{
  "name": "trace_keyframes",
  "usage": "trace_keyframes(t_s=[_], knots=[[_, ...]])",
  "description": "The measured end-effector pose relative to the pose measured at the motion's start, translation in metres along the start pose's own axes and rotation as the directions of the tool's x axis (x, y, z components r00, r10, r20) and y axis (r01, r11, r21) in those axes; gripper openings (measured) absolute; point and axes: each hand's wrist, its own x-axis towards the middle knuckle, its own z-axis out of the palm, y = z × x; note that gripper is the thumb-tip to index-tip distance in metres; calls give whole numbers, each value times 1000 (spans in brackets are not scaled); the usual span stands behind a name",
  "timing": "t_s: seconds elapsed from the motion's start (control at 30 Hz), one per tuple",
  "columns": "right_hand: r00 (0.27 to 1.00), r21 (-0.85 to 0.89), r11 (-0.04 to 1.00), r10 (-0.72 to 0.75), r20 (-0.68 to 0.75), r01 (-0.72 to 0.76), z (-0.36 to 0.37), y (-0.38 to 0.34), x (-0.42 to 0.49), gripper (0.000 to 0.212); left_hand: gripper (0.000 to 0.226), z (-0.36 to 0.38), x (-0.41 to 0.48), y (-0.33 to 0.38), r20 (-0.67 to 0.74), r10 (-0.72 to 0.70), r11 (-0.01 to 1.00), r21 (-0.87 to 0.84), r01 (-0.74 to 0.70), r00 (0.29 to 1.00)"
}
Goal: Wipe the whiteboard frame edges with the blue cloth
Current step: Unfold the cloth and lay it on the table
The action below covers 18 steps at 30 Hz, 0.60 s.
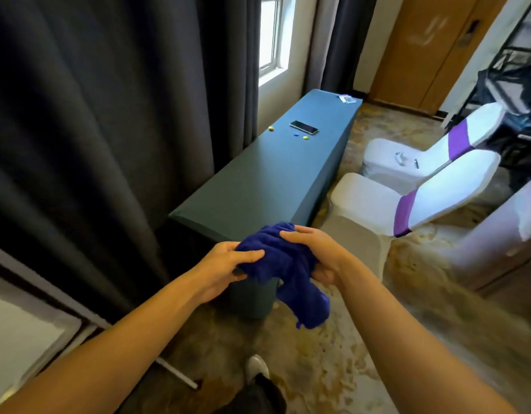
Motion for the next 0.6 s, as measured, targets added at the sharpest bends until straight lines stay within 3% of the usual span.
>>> trace_keyframes(t_s=[0.17, 0.27, 0.37, 0.43, 0.53, 0.6], knots=[[994, -168, 980, 108, 7, -106, -65, -43, 80, 52, 50, -18, 109, 26, -83, 40, 957, -284, -62, 996], [997, -219, 973, 72, -40, -79, -87, -68, 121, 44, 34, -29, 150, 41, -238, 67, 952, -276, -133, 969], [995, -188, 979, 73, -62, -83, -104, -99, 168, 37, 24, -54, 177, 59, -446, 114, 976, -117, -184, 888], [996, -194, 978, 64, -69, -76, -108, -120, 201, 20, 26, -74, 184, 72, -553, 179, 983, 57, -177, 814], [996, -208, 976, 81, 31, -73, -106, -157, 265, 9, 30, -97, 197, 97, -666, 294, 942, 322, -92, 686], [993, -223, 973, 81, 89, -60, -98, -179, 297, 15, 29, -106, 204, 116, -664, 368, 877, 480, -6, 650]])
